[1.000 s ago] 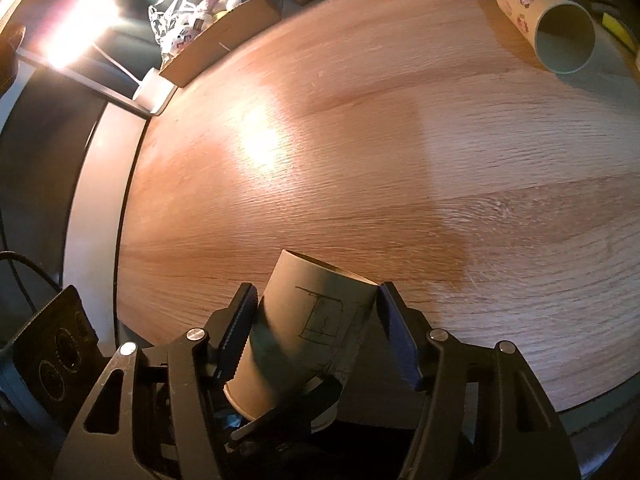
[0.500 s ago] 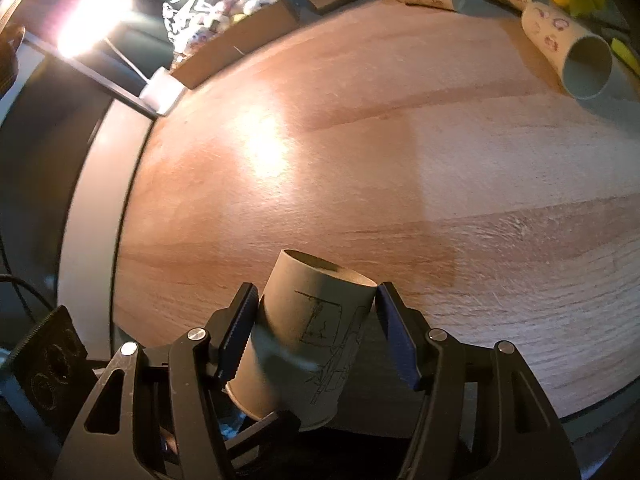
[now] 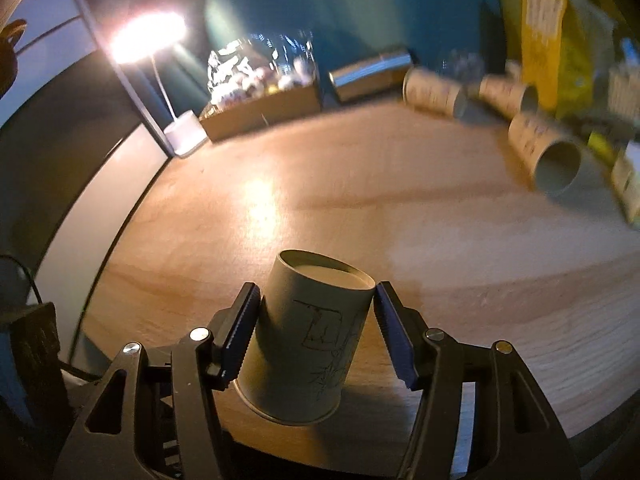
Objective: Flip cup upside down
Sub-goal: 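Lower the held cup mouth-up onto the table with the right tool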
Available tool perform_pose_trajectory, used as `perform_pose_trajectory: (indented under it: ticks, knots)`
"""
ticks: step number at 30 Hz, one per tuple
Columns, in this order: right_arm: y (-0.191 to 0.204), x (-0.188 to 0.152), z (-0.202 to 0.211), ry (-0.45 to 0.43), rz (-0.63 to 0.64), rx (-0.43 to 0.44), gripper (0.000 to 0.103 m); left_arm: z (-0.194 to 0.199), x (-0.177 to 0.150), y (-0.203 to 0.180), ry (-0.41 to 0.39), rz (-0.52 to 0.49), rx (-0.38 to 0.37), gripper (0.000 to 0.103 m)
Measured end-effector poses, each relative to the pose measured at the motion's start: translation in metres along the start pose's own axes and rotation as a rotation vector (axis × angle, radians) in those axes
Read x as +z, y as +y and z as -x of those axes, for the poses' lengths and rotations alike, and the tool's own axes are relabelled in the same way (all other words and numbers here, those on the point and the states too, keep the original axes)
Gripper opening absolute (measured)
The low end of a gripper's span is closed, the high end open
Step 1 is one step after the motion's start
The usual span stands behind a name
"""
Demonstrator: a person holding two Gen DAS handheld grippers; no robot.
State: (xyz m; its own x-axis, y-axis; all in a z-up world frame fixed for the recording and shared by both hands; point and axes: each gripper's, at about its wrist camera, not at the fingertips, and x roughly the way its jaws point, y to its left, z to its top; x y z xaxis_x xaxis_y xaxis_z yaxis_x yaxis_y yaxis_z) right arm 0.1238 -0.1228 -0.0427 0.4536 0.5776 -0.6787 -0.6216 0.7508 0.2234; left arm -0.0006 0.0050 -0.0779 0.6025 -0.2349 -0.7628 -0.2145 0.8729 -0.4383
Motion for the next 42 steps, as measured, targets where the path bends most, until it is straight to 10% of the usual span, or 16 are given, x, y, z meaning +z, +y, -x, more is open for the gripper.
perform_pose_trajectory:
  ticks: [23, 42]
  knots:
    - [0.006, -0.086, 0.037, -0.414, 0.294, -0.376, 0.062, -0.006, -0.002, 0.004, -0.071, -0.070, 0.080, 0.081]
    - [0.007, -0.112, 0.020, -0.444, 0.345, -0.429, 0.062, -0.010, -0.006, 0.017, -0.080, -0.055, 0.089, 0.081]
